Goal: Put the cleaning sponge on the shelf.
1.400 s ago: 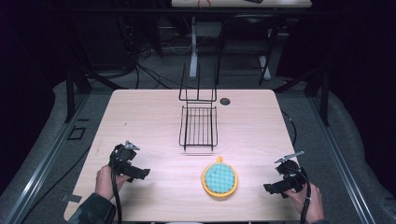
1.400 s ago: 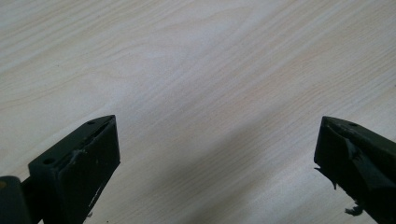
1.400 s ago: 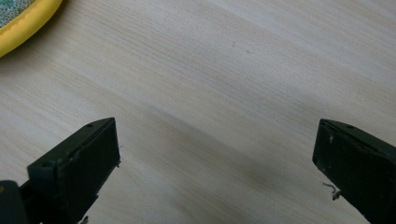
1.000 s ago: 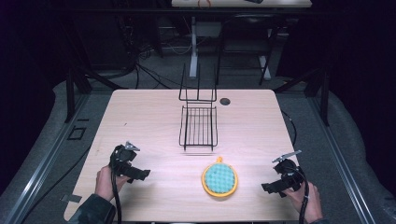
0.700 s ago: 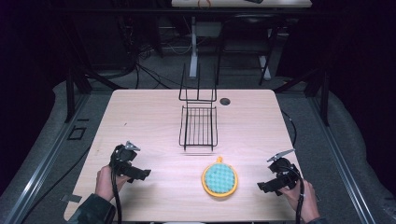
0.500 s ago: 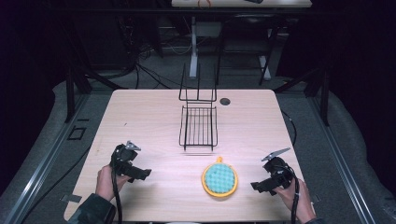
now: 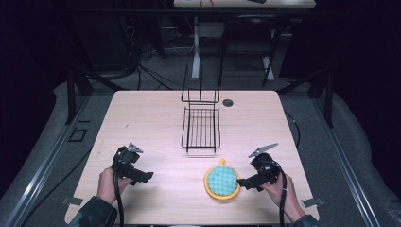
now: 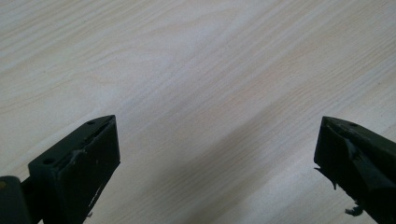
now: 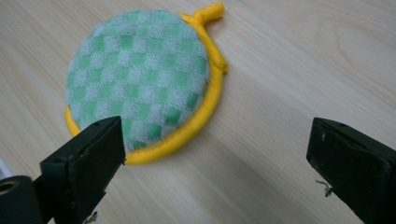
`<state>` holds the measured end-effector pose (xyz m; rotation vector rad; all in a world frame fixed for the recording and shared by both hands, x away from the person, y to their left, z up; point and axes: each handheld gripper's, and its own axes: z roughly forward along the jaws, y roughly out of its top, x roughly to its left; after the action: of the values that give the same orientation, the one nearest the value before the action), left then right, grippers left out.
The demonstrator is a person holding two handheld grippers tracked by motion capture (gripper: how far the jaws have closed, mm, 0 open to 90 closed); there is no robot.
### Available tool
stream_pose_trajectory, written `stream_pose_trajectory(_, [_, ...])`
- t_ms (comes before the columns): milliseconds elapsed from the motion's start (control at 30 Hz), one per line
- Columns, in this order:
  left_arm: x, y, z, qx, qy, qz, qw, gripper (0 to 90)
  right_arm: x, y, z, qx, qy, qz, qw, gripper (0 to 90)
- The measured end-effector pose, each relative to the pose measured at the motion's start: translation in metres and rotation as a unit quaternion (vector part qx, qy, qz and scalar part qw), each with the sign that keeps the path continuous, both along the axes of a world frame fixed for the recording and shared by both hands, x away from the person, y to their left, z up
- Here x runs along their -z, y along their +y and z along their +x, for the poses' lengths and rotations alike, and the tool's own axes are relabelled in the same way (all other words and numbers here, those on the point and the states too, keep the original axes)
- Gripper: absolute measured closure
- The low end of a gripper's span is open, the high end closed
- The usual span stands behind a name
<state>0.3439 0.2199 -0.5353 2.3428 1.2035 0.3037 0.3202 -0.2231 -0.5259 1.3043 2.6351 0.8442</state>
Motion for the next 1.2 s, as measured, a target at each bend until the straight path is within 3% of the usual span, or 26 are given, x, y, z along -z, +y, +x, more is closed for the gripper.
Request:
stream_pose_trajectory(100, [-0.001,0.002,0.0,-0.002,-0.003,-0.012,0.9999,0.0,0.004,0.011,0.007,-0.011,0.009,0.019,0.9997,6.5])
stream_pose_trajectory(200, [0.0,0.003,0.001,-0.001,0.002,-0.012,0.9999,0.0,0.006,0.022,0.011,-0.021,0.012,0.021,0.9995,8.4])
stream_pose_trajectory(367, [0.0,0.003,0.0,0.003,0.003,-0.013,0.9999,0.0,0.011,0.037,0.018,-0.036,0.016,0.01,0.9992,13.9])
stream_pose_trajectory(467, [-0.001,0.002,0.0,0.003,0.003,-0.015,0.9999,0.0,0.014,0.044,0.02,-0.038,0.021,-0.005,0.999,25.8])
stream_pose_trajectory(533, [0.0,0.002,0.0,0.003,0.004,-0.014,0.9999,0.0,0.016,0.047,0.02,-0.041,0.026,-0.013,0.9987,27.7])
stream_pose_trajectory(733, [0.001,0.002,0.0,0.007,0.013,-0.009,0.9998,0.0,0.02,0.046,0.018,-0.047,0.03,-0.02,0.9982,35.2])
stream_pose_trajectory(900, [0.002,0.001,0.0,0.007,0.017,-0.007,0.9998,0.0,0.02,0.048,0.016,-0.029,0.04,-0.014,0.9987,39.2])
stream_pose_trajectory(1200, [0.003,-0.001,0.0,0.013,0.022,-0.001,0.9997,0.3,0.021,0.046,0.014,-0.024,0.034,-0.014,0.999,46.6])
